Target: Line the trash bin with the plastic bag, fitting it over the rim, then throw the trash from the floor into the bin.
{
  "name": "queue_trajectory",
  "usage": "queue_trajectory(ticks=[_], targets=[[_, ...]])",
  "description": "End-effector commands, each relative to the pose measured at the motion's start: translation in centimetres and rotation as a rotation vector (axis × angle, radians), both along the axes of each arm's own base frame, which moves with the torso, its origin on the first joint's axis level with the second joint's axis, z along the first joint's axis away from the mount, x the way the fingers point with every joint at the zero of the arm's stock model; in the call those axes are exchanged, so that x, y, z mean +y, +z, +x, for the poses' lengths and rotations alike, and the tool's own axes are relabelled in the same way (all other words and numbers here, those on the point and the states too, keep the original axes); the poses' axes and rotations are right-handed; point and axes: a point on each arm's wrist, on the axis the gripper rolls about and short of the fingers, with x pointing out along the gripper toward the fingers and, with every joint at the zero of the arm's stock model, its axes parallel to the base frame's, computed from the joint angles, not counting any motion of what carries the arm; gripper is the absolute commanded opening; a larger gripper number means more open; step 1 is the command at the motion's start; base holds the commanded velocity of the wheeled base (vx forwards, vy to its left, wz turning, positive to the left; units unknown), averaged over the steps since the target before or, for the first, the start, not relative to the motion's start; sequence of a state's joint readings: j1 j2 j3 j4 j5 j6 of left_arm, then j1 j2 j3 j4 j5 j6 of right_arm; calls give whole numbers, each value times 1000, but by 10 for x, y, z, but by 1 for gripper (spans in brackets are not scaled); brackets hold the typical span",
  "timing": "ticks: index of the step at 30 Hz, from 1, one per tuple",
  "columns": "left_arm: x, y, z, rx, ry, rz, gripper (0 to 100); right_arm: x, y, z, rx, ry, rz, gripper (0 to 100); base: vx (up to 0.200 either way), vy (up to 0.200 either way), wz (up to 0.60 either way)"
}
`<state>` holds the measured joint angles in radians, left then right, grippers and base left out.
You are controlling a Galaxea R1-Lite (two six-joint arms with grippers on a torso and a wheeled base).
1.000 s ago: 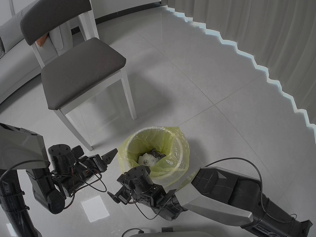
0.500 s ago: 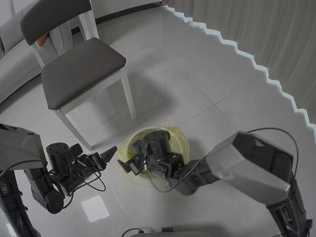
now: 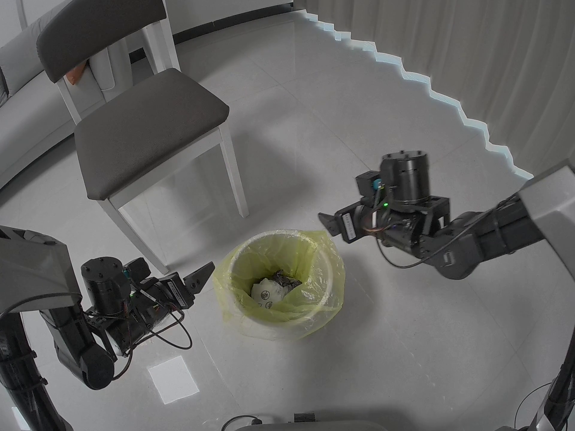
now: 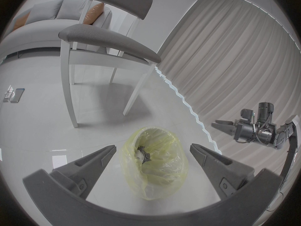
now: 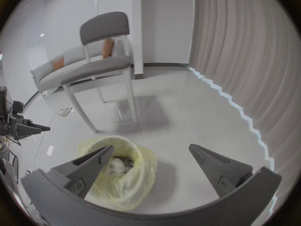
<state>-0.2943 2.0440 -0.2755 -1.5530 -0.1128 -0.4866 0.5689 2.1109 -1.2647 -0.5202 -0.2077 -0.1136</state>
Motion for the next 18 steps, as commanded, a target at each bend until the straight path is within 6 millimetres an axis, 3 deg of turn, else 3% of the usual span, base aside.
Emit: queue_trajectory(ticks=[1,7,14,18], targets=[[3,2,4,-44,9,47,100,-58,47,-31,-57,-96,46,100,0,0,0],[11,1,10,-62,41,88,100,-77,58,-50,-62,-132,98,100,0,0,0],[13,4,9,-73,51,88,100,-86,60,-58,-83,-146,114,100,0,0,0],[14,4,8,-71,50,88,100,-88,59,-60,-83,-151,114,100,200,0,0]])
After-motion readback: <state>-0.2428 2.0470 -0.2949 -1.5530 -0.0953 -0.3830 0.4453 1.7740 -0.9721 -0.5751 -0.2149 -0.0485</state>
